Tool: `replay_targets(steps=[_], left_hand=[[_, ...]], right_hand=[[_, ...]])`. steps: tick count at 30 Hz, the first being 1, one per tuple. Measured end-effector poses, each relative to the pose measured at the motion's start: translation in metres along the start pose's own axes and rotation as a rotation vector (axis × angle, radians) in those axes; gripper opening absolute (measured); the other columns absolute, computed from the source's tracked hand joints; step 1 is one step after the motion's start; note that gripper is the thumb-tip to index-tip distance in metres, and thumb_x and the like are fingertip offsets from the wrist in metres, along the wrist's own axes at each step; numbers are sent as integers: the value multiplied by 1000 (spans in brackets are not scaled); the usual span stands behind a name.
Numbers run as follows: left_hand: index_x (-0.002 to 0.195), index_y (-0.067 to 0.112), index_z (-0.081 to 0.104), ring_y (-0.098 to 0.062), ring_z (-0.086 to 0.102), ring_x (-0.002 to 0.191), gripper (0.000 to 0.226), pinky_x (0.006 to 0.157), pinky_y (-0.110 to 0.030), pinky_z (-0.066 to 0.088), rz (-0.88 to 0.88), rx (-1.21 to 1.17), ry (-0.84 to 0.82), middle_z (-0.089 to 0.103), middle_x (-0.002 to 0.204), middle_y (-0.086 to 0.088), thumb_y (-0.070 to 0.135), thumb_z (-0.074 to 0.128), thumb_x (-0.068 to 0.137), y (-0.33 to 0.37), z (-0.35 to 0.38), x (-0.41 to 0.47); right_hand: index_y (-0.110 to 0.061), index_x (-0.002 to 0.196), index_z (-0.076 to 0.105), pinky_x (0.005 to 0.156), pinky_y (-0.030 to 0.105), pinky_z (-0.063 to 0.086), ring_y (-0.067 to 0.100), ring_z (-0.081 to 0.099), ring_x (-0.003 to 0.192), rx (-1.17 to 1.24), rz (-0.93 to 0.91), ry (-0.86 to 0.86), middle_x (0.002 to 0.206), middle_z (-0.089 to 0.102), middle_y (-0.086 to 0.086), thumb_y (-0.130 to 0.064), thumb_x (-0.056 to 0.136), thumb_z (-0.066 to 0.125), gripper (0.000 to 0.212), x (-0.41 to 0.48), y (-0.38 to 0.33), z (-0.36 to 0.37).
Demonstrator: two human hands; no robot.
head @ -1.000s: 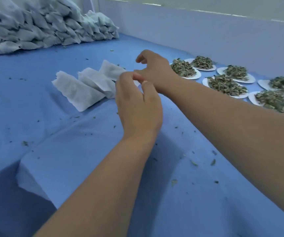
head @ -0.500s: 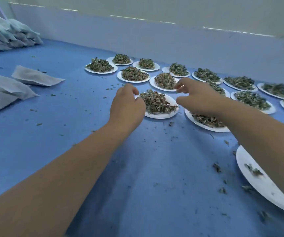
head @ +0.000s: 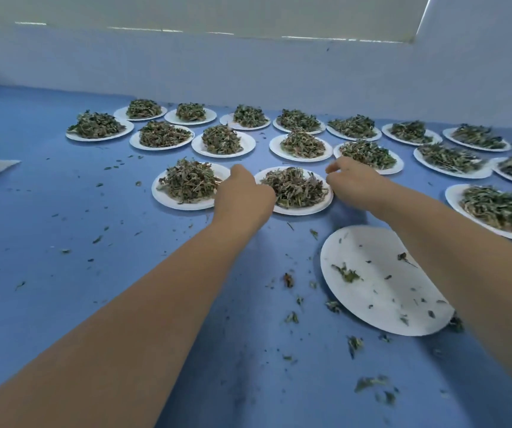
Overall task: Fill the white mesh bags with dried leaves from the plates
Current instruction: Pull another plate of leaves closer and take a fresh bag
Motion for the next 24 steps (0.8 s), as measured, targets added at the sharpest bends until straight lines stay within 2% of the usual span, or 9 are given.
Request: replay_targets(steps=[3, 5, 6, 9, 11, 13, 15, 20, 24], left_hand=[[105, 18, 49, -27, 68, 84, 26, 70, -44, 59, 11, -38, 27, 68, 95, -12, 16, 48, 79, 6, 0, -3], [96, 23, 50, -24, 70, 80, 24, 66, -40, 58, 44, -57, 71, 69, 92, -9, 16, 50, 73, 10, -5, -11], [94, 24, 50, -22, 71, 76, 24, 62, -38, 58, 73, -65, 101, 69, 90, -7, 16, 53, 71, 13, -9, -17], [91, 25, 53, -23, 73, 71, 23, 66, -46, 61, 144, -110, 142, 71, 83, -6, 16, 58, 71, 18, -13, -40], [88, 26, 54, -20, 72, 71, 21, 65, -45, 61, 189, -69, 127, 72, 78, -4, 15, 58, 71, 21, -7, -60], [86, 28, 54, -15, 70, 68, 19, 52, -37, 58, 246, -9, 113, 72, 74, -1, 15, 56, 72, 23, 2, -79], [84, 28, 53, -16, 68, 64, 17, 43, -38, 54, 292, 29, 88, 71, 72, 1, 15, 55, 74, 24, 11, -96], [87, 26, 55, -14, 62, 71, 15, 50, -30, 47, 317, 167, 52, 66, 78, 3, 17, 51, 76, 23, 21, -118], [98, 15, 55, -25, 55, 82, 14, 64, -36, 39, 594, 345, 150, 59, 92, -1, 10, 50, 86, 48, 26, -142]], right_hand=[[-20, 131, 54, 65, 31, 43, 21, 55, 81, 34, -38, 40, 107, 59, 4, -19, 98, 42, 35, -7, 3, -17], [-24, 120, 61, 67, 30, 42, 18, 56, 83, 8, -85, 162, 108, 64, -1, -21, 94, 45, 31, -26, 9, -41], [-27, 111, 64, 62, 28, 40, 15, 56, 75, 8, -106, 230, 103, 67, -4, -23, 92, 47, 26, -40, 14, -53], [-35, 92, 64, 53, 27, 41, 13, 57, 58, 27, -98, 327, 87, 73, -8, -28, 90, 50, 15, -90, 36, -74], [-34, 93, 64, 54, 29, 47, 15, 59, 55, -8, -82, 351, 79, 74, -8, -30, 90, 52, 13, -122, 51, -75], [-33, 97, 65, 54, 27, 48, 11, 60, 55, -66, -74, 382, 70, 72, -10, -30, 90, 53, 13, -150, 63, -73], [-32, 99, 65, 55, 27, 51, 9, 62, 57, -94, -60, 434, 69, 69, -13, -30, 90, 54, 15, -175, 75, -75], [-32, 96, 63, 58, 34, 56, 9, 62, 58, -134, -22, 444, 64, 69, -12, -30, 87, 53, 13, -207, 94, -69], [-32, 98, 62, 58, 31, 54, 11, 63, 63, -127, -2, 451, 70, 71, -10, -30, 89, 52, 14, -215, 99, -79]])
Point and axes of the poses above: each hand's wrist, its own x-axis towards the middle knuckle, its own z-axis out of the palm, y = z × x, the point moved 7 cm from there along x, towards the middle knuckle
